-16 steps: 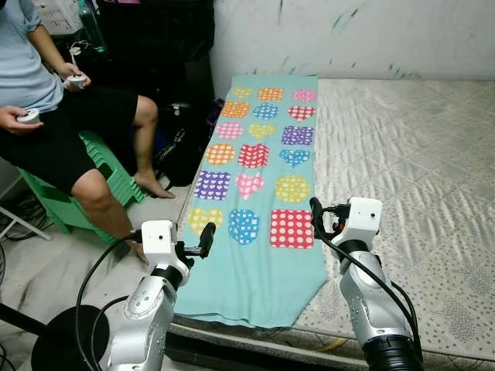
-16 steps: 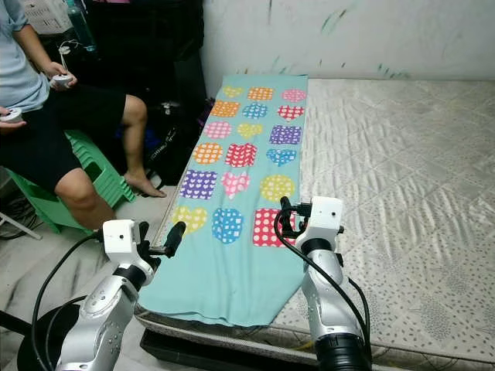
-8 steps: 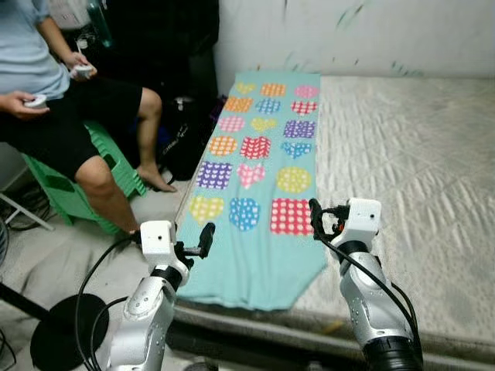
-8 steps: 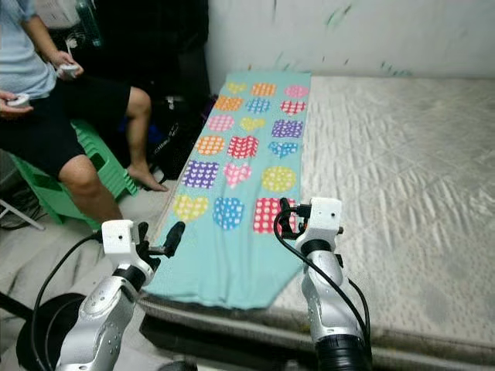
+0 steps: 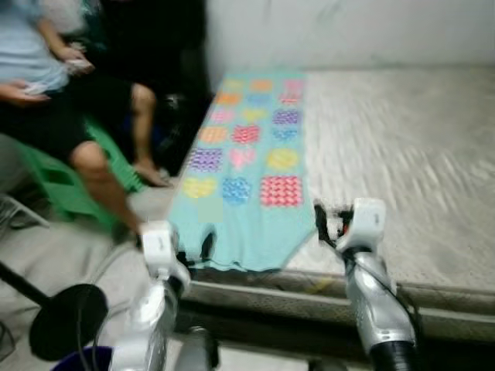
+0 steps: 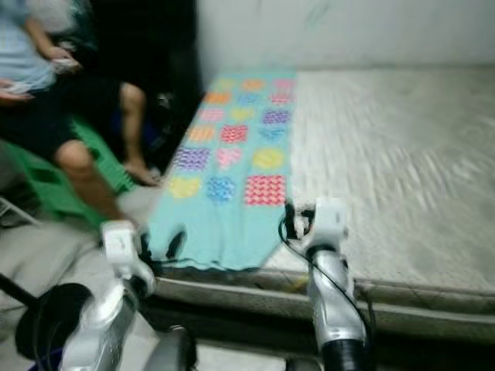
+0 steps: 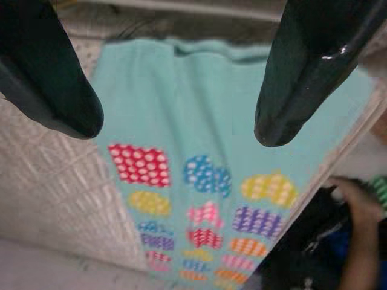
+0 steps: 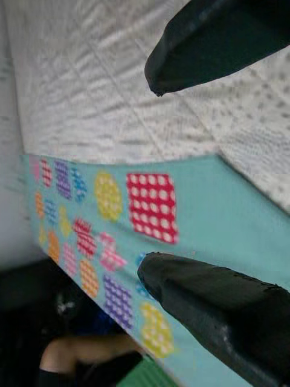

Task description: Clean up the room

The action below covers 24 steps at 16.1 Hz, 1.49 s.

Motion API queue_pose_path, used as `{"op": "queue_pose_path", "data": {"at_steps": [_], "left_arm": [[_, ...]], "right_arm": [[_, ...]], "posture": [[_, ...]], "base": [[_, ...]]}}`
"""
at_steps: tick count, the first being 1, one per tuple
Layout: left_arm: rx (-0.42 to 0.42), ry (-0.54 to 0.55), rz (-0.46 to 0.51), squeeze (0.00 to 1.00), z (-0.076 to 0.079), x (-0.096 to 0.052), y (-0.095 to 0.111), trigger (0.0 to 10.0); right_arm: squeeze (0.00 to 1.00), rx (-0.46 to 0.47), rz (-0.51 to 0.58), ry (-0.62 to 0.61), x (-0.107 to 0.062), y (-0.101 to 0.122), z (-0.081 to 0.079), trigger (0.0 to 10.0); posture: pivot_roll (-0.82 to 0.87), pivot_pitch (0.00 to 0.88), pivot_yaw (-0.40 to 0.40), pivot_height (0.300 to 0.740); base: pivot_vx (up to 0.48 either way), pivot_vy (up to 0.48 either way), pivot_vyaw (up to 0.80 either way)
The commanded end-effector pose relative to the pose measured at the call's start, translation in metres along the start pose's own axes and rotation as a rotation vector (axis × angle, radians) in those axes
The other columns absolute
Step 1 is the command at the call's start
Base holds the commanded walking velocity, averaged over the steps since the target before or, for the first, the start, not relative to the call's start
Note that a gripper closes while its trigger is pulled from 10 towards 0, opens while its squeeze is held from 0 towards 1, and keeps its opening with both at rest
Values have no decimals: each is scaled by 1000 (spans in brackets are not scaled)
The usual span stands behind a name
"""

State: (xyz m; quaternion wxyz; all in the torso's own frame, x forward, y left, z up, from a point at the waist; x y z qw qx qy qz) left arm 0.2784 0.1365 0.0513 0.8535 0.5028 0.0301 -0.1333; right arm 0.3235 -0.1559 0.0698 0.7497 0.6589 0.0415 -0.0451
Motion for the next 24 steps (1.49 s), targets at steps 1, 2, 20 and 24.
{"op": "queue_pose_path", "data": {"at_steps": [1, 2, 20, 24], "left_arm": [[21, -12, 40, 0, 1, 5, 15, 10000], [20, -12, 40, 0, 1, 5, 15, 10000], [-30, -35, 48, 0, 2, 0, 14, 10000], [-35, -46, 47, 0, 3, -2, 14, 10000]], "right_arm": [[0, 5, 27, 25, 3, 9, -8, 10000], [0, 5, 28, 25, 3, 9, -8, 10000], [0, -3, 14, 36, 0, 5, -10, 10000], [0, -8, 11, 40, 0, 4, -10, 10000]], "posture": [[-102, 0, 91, 614], [-102, 0, 91, 599], [-100, 0, 87, 539], [-102, 0, 85, 539]], "base": [[0, 0, 0], [0, 0, 0], [0, 0, 0], [0, 0, 0]]}}
Point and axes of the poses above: a point about 5 cm out from each wrist's last joint towards the gripper, its own x axis pointing out of the wrist towards the gripper, its own y axis along the axis of the wrist's last joint, z = x × y, the point moved 2 cm from there along x, pointing out of the wrist towards the gripper, and after that the axes turned 13 degrees about -x, right-handed, at the moved point
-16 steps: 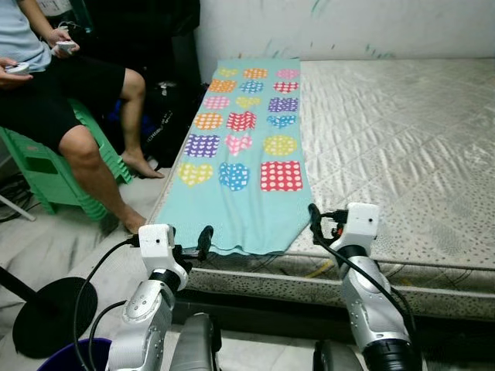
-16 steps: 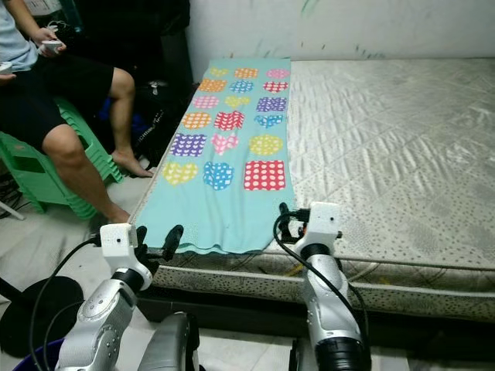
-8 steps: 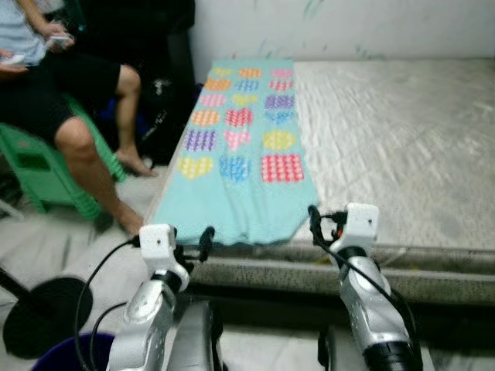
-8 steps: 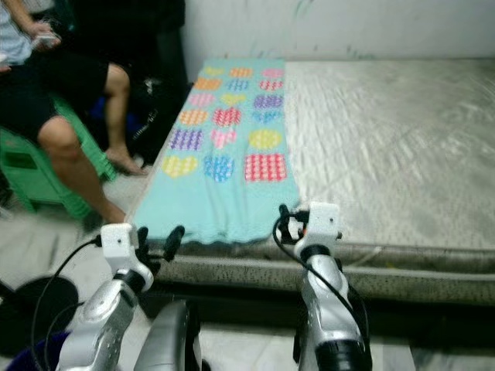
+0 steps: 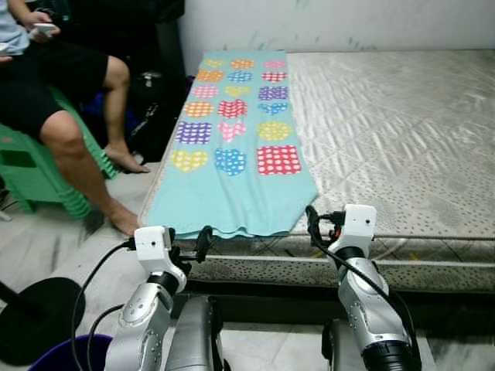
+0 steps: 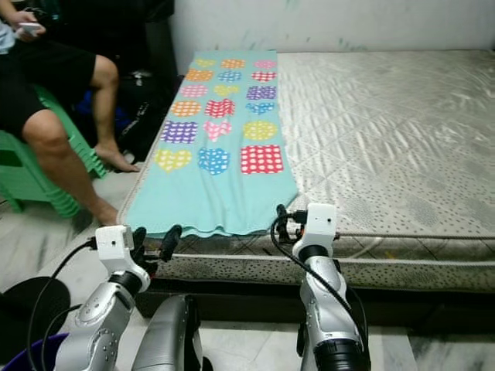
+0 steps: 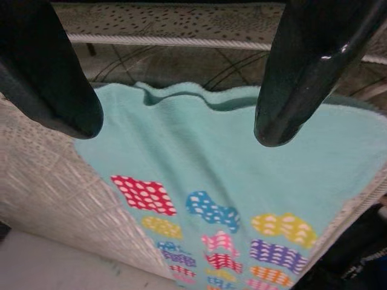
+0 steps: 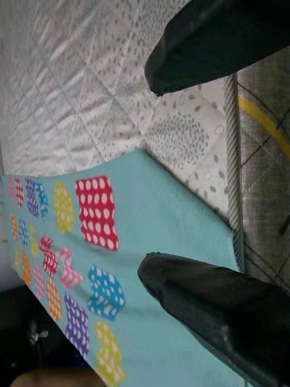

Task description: Clean up the room

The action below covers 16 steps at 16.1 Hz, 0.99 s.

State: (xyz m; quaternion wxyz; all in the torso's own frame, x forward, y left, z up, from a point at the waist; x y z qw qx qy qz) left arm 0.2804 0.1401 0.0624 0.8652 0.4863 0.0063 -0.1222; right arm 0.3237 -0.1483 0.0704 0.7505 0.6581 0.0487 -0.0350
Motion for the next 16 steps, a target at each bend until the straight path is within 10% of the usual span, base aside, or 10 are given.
{"op": "queue_pose_path", "data": {"at_steps": [1, 16], "left_arm": [[-2, -14, 0, 0, 1, -1, 2, 10000], [2, -10, 0, 0, 2, 0, 2, 10000]], "right_arm": [[0, -5, 4, 17, 0, 2, -3, 10000], [0, -6, 0, 22, 1, 2, -3, 10000]], "posture": [[-102, 0, 85, 539], [-103, 0, 82, 539]], "base": [[0, 0, 0], [210, 0, 0]]}}
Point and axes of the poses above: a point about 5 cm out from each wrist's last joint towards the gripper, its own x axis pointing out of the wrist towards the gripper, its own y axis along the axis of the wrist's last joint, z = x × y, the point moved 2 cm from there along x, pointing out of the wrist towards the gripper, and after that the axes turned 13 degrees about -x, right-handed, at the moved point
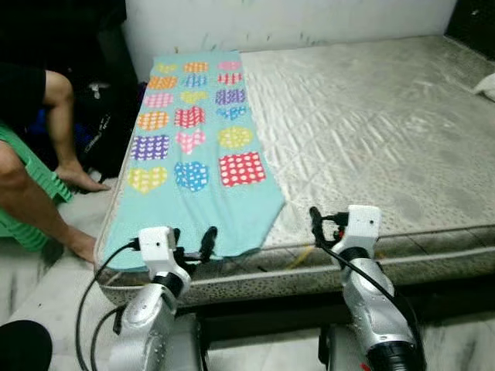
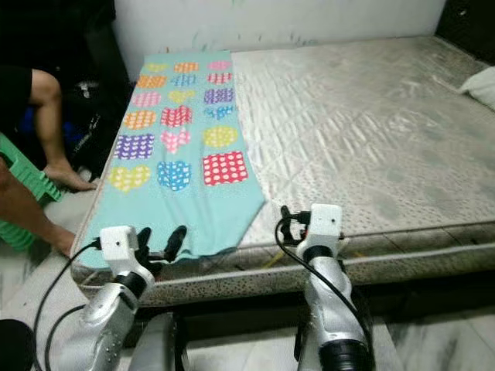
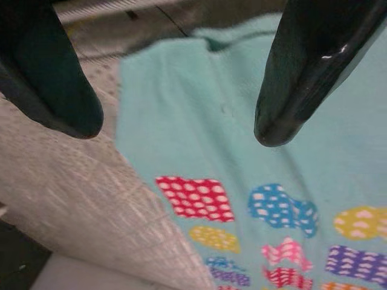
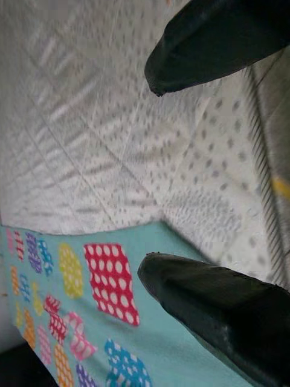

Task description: Clean up the room

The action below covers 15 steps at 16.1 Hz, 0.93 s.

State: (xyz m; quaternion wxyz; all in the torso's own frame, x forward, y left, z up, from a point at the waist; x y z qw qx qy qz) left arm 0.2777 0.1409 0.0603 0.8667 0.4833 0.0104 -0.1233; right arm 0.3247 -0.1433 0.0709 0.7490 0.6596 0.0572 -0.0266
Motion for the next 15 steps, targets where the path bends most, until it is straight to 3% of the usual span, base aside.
{"op": "queue_pose_path", "data": {"at_steps": [1, 4, 8, 12, 15], "left_arm": [[11, -14, 5, 0, 3, 2, 4, 10000], [16, -18, 4, 0, 4, 3, 4, 10000], [18, 6, 3, 0, 1, 4, 4, 10000], [18, 10, -1, 0, 0, 2, 3, 10000], [13, 11, -4, 0, 1, 1, 1, 10000]], "right_arm": [[0, -8, -1, -1, 0, 1, 2, 10000], [0, -2, 1, 3, 1, 1, 2, 10000], [0, -13, 9, 20, 1, 3, -1, 10000], [0, -18, 12, 31, 0, 2, -3, 10000], [0, -16, 9, 32, -2, 2, -3, 10000]], "posture": [[-103, 0, 81, 539], [-102, 0, 80, 539], [-101, 0, 80, 539], [-101, 0, 78, 539], [-102, 2, 78, 539]], "base": [[277, 0, 0], [291, 0, 0], [0, 0, 0], [0, 0, 800], [0, 0, 169]]}}
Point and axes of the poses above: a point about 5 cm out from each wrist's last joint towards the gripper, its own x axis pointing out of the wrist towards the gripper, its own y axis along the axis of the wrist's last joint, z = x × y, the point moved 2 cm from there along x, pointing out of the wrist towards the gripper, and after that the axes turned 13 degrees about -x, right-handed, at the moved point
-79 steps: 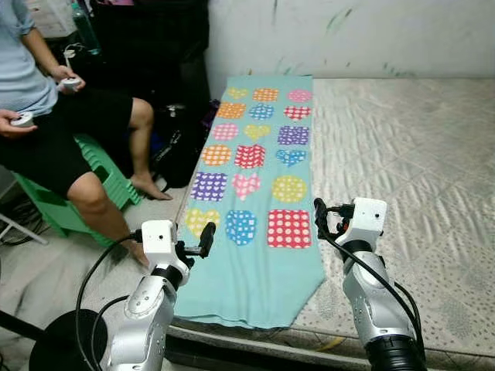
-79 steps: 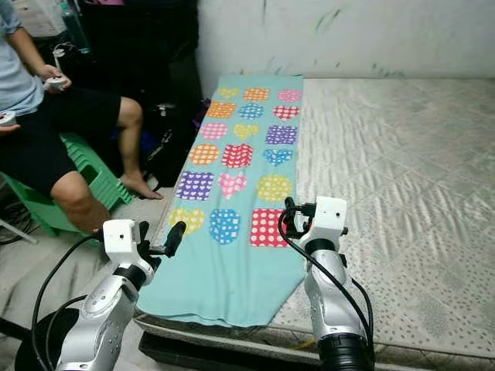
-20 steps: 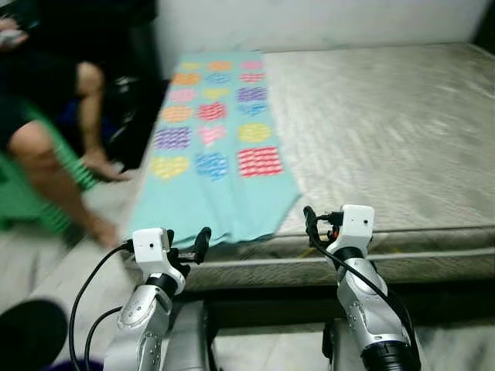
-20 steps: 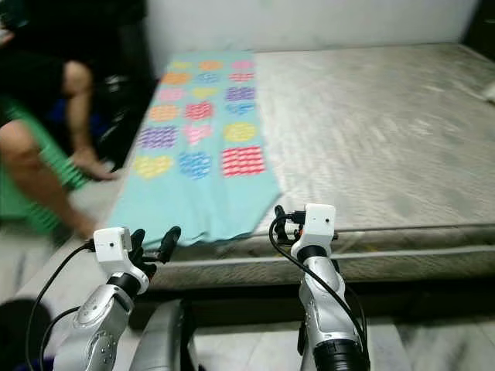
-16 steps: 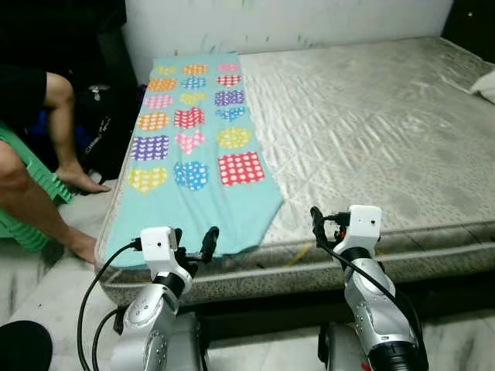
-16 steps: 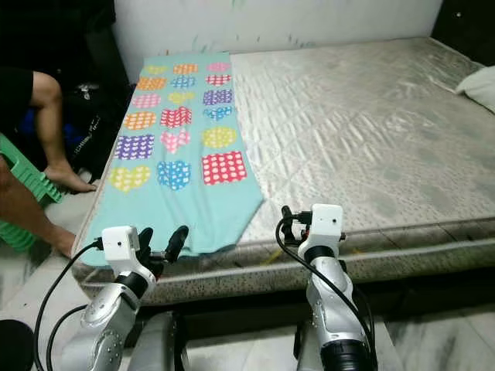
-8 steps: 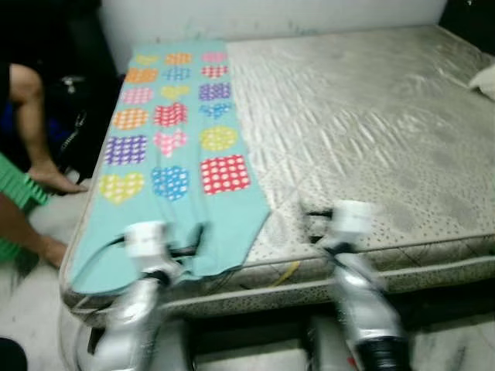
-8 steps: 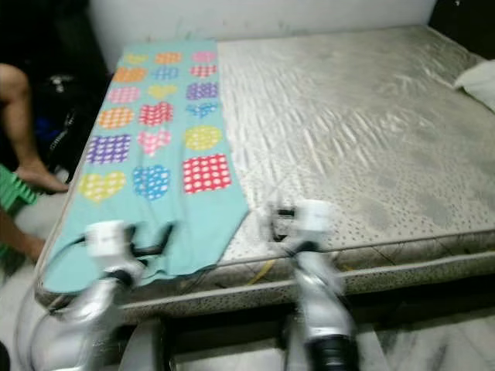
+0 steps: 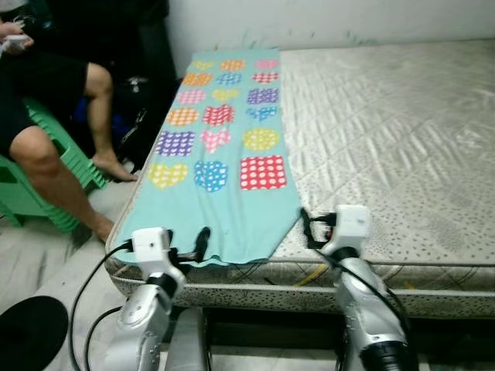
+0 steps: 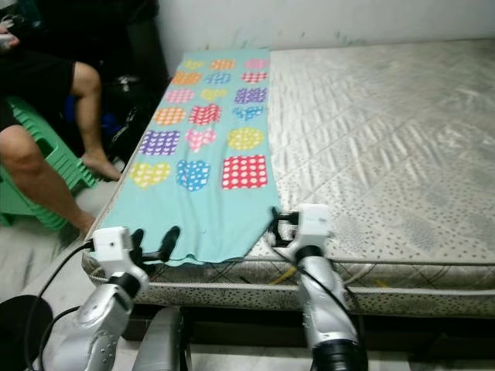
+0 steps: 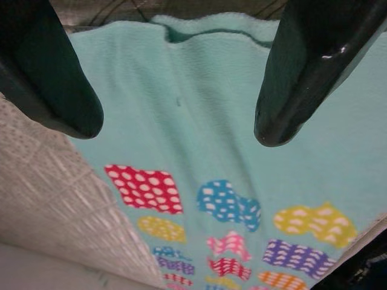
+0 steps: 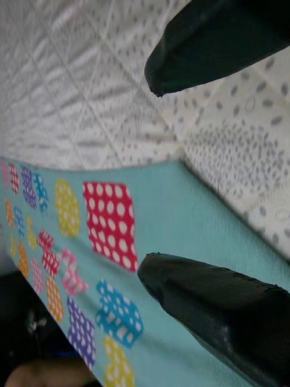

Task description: Clean up the room

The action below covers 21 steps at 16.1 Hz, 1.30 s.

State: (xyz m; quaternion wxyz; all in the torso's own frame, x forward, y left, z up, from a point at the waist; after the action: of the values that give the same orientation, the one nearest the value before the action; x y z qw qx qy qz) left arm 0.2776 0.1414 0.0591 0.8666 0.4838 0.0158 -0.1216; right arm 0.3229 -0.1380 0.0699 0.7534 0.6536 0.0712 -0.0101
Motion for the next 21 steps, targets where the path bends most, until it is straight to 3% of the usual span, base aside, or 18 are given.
{"op": "queue_pose_path", "data": {"at_steps": [1, 5, 7, 10, 13, 16, 17, 19, 21], "left_arm": [[12, 1, -2, 0, 2, 1, 2, 10000], [17, 3, -7, 0, 2, 0, 0, 10000], [17, 0, -4, 0, 4, 0, 1, 10000], [7, 3, -8, 0, 4, -1, 3, 10000], [-8, 4, -36, 0, 5, -11, -2, 10000], [-17, 13, -50, 0, 5, -18, -3, 10000], [-18, 10, -57, 0, 7, -18, -3, 10000], [-20, 6, -67, 0, 9, -20, -5, 10000], [-21, 2, -76, 0, 10, -19, -5, 10000]], "right_arm": [[0, 2, 2, -11, 0, 2, 3, 10000], [0, -6, -6, 3, -1, 0, 2, 10000], [0, -66, -4, 63, 0, 2, -7, 10000], [0, -214, -171, 150, 6, -18, -24, 10000], [0, -190, -279, 167, 10, -29, -34, 10000], [0, -136, -434, 299, 7, -41, -70, 10000], [0, -58, -478, 320, 3, -42, -83, 10000], [0, -27, -509, 362, -8, -42, -102, 10000], [0, 19, -548, 358, -18, -47, -110, 10000]], "posture": [[-103, 4, 77, 539], [-102, 4, 76, 539], [-102, 9, 72, 539], [-97, 71, 65, 539], [-74, 121, 59, 539], [-57, 149, 59, 539], [-59, 153, 61, 539], [-65, 159, 65, 539], [-66, 159, 69, 539]], "base": [[0, 0, 0], [0, 0, 0], [0, 0, 0], [0, 0, 0], [0, 0, 0], [0, 0, 0], [0, 0, 0], [0, 0, 0], [0, 0, 0]]}}
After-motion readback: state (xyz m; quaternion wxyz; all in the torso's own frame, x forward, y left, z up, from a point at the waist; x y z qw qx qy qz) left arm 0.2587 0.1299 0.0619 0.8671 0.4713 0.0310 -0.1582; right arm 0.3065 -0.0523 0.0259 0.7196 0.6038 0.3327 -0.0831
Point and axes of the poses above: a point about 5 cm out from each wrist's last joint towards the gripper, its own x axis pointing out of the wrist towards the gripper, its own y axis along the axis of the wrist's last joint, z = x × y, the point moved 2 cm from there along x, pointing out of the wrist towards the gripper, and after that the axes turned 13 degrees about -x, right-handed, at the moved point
